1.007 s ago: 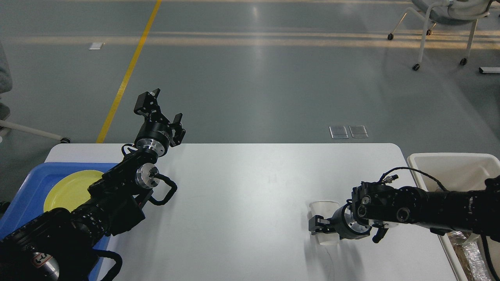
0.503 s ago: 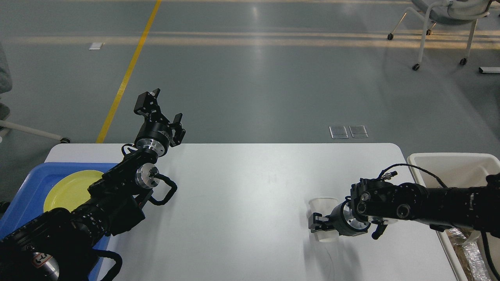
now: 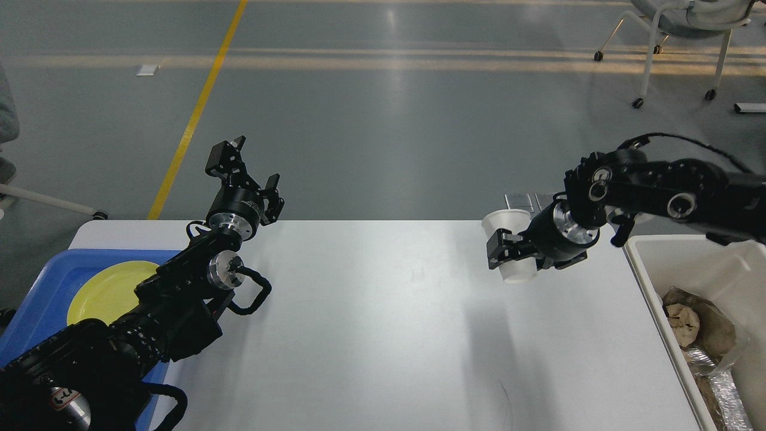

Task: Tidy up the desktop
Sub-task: 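Lift the cup, carry it over the bin and release it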

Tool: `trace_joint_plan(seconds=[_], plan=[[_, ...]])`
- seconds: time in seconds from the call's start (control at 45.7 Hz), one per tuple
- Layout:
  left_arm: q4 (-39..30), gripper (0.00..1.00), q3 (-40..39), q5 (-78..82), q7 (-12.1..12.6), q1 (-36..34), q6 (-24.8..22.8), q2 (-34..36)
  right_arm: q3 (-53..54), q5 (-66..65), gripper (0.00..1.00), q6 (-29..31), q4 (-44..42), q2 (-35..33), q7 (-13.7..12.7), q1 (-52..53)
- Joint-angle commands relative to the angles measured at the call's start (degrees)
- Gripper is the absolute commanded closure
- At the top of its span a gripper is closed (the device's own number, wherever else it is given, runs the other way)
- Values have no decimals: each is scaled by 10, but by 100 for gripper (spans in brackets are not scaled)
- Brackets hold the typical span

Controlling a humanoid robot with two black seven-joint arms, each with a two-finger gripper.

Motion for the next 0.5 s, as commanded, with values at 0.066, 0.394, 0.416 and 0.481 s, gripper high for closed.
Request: trace_joint_plan(seconds=[0.066, 0.394, 0.416, 0.481], plan=[[0, 0, 0, 0, 0, 0, 1, 0, 32, 11, 32, 123, 20, -81, -1, 97], [0, 0, 0, 0, 0, 0, 0, 0, 85, 49, 32, 145, 21, -172, -5, 252], [0, 0, 0, 0, 0, 0, 0, 0, 84, 51, 32, 145, 21, -174, -6, 259], [0, 0, 0, 0, 0, 0, 0, 0, 83, 51, 32, 145, 21, -183, -7, 273]])
